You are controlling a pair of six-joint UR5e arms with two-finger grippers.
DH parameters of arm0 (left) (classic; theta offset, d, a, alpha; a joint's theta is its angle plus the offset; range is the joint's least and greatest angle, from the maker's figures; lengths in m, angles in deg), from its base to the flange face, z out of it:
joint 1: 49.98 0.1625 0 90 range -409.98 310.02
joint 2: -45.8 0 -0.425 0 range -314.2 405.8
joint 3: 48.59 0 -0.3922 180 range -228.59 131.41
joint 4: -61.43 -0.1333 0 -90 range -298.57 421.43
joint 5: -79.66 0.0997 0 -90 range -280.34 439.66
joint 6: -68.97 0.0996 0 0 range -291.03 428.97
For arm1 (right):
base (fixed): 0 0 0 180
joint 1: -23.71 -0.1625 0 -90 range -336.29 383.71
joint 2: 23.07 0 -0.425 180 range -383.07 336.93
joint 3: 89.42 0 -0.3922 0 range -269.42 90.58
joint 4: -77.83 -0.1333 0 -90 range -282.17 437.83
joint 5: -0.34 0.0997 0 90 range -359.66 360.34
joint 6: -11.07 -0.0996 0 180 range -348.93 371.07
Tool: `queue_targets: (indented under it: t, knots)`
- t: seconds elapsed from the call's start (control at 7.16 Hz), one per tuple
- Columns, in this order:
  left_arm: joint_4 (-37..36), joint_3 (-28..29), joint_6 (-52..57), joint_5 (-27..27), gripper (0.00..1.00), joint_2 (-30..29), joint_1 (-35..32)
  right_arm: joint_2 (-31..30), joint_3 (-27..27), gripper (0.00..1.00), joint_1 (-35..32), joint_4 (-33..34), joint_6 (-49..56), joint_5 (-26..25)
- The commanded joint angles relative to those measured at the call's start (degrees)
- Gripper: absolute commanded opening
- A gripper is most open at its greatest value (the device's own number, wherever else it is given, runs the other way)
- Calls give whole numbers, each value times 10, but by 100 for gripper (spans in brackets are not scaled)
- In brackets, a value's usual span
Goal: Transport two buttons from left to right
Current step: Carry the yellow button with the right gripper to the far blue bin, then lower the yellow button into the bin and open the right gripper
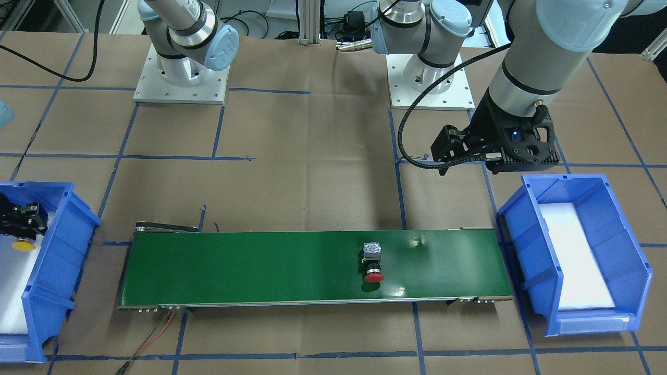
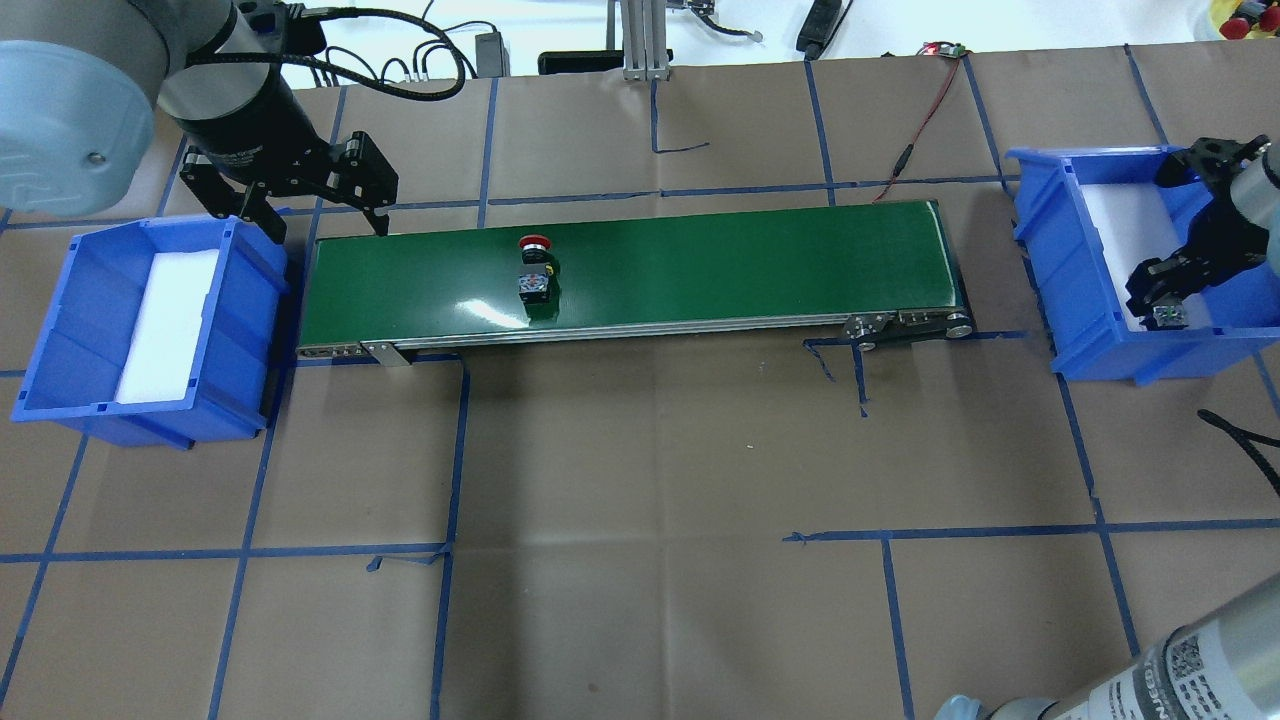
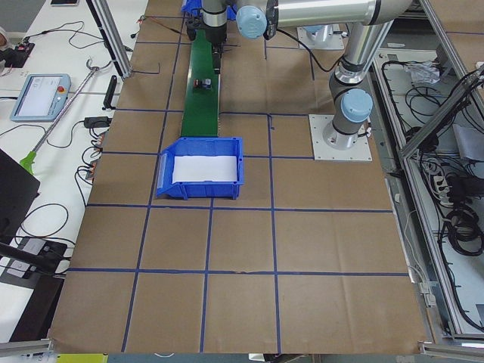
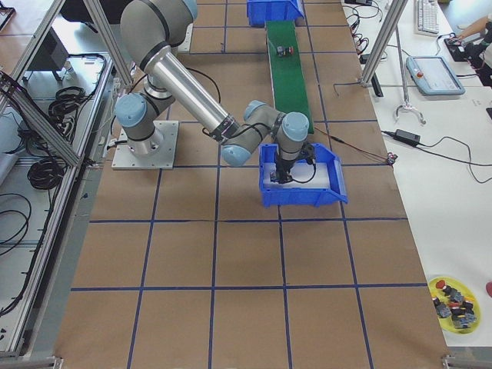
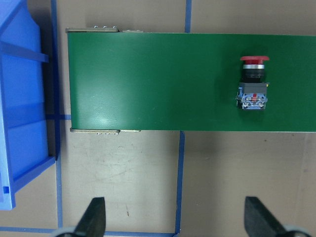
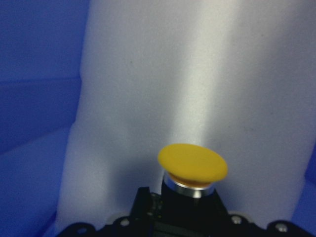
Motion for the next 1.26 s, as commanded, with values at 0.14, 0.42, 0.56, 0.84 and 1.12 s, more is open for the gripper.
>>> queue_targets:
  t: [0.14, 0.42, 0.56, 0.84, 1.12]
  knots:
    - [0, 0, 1, 0, 100, 2, 0, 4, -11, 51, 0, 4, 2, -2]
    - [0, 0, 1, 0, 100, 2, 0, 2, -6, 91, 0, 4, -2, 2]
    - [0, 0, 1, 0, 100, 2, 0, -2, -3, 92, -1, 3, -5, 2]
    - [-1, -1, 1, 0, 100, 2, 0, -18, 28, 99, -1, -7, -9, 0]
    - [-1, 0, 1, -2, 100, 2, 0, -84, 52, 99, -11, -9, -23, 0]
